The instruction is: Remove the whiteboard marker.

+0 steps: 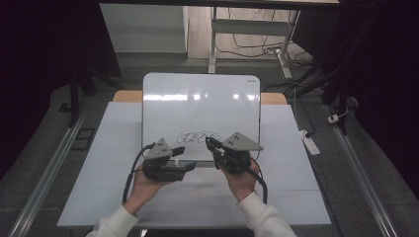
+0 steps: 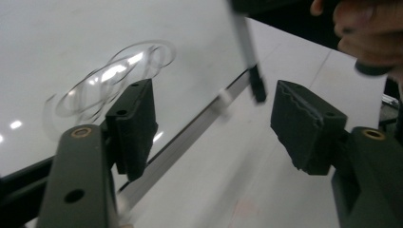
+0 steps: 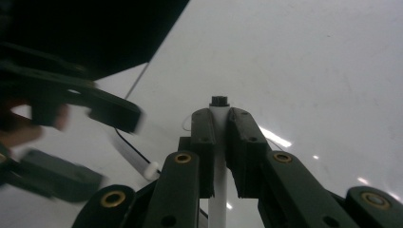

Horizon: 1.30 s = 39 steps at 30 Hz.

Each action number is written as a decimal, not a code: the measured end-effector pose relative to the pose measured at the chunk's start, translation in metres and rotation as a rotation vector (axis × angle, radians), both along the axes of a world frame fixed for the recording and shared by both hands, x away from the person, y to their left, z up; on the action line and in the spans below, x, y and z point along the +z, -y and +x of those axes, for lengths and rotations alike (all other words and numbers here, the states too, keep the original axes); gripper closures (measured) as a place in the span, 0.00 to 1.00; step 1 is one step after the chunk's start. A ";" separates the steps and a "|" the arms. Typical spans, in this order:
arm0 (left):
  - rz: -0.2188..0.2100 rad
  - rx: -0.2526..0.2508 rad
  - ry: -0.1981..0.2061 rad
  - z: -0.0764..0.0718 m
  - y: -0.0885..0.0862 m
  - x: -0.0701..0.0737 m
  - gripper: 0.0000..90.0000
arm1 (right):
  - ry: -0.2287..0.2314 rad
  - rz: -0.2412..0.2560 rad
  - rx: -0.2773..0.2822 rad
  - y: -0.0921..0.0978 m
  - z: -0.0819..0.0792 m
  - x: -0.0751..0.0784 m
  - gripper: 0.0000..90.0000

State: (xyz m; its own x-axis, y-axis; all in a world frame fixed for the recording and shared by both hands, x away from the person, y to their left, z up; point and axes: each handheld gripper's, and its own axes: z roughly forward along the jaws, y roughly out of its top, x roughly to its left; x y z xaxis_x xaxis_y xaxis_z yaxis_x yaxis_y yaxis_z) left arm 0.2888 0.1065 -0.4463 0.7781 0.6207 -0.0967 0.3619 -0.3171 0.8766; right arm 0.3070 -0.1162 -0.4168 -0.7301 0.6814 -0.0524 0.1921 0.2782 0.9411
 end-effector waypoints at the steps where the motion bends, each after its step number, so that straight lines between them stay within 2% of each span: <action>1: -0.002 -0.007 -0.005 0.002 0.005 0.000 0.40 | -0.001 0.008 0.004 -0.001 -0.001 0.000 0.89; 6: -0.004 -0.025 -0.001 0.007 0.021 -0.001 0.52 | -0.006 0.042 0.022 -0.004 -0.007 -0.003 0.89; 11: -0.035 -0.039 -0.001 0.010 0.022 -0.001 0.71 | -0.002 0.052 0.033 -0.007 -0.011 -0.002 0.89; 15: -0.047 -0.055 -0.019 0.012 0.021 -0.002 0.82 | -0.006 0.067 0.040 -0.008 -0.013 -0.003 0.89; 18: -0.049 -0.042 -0.023 0.013 0.019 -0.002 0.87 | -0.002 0.068 0.041 -0.008 -0.014 -0.002 0.89; 20: -0.065 -0.044 -0.033 0.015 0.015 -0.003 0.90 | -0.007 0.078 0.047 -0.007 -0.014 -0.002 0.89; 23: -0.050 -0.046 -0.030 0.015 0.014 -0.003 0.90 | -0.014 0.087 0.067 -0.007 -0.013 -0.001 0.87; 26: -0.040 -0.058 -0.037 0.014 0.008 -0.002 0.90 | -0.015 0.110 0.108 0.000 -0.011 0.001 0.74; 28: -0.048 -0.068 -0.036 0.013 0.001 -0.001 0.90 | -0.013 0.116 0.141 0.009 -0.008 0.003 0.68; 29: -0.048 -0.068 -0.036 0.013 0.001 -0.001 0.91 | -0.021 0.118 0.156 0.015 -0.006 0.004 0.65; 32: -0.054 -0.112 -0.041 0.012 -0.013 0.002 0.91 | -0.049 0.105 0.213 0.033 0.003 0.002 0.60; 34: -0.050 -0.123 -0.047 0.012 -0.015 0.002 0.91 | -0.082 0.082 0.272 0.043 0.010 -0.001 0.58; 35: -0.046 -0.143 -0.056 0.013 -0.017 0.002 0.91 | -0.082 0.082 0.272 0.043 0.010 -0.001 0.58; 36: -0.039 -0.177 -0.073 0.013 -0.019 0.003 0.90 | -0.112 0.058 0.332 0.050 0.016 -0.005 0.57; 37: -0.036 -0.208 -0.088 0.014 -0.020 0.003 0.90 | -0.123 0.042 0.354 0.051 0.018 -0.007 0.56; 39: -0.035 -0.227 -0.094 0.015 -0.020 0.003 0.90 | -0.146 0.013 0.410 0.053 0.022 -0.011 0.55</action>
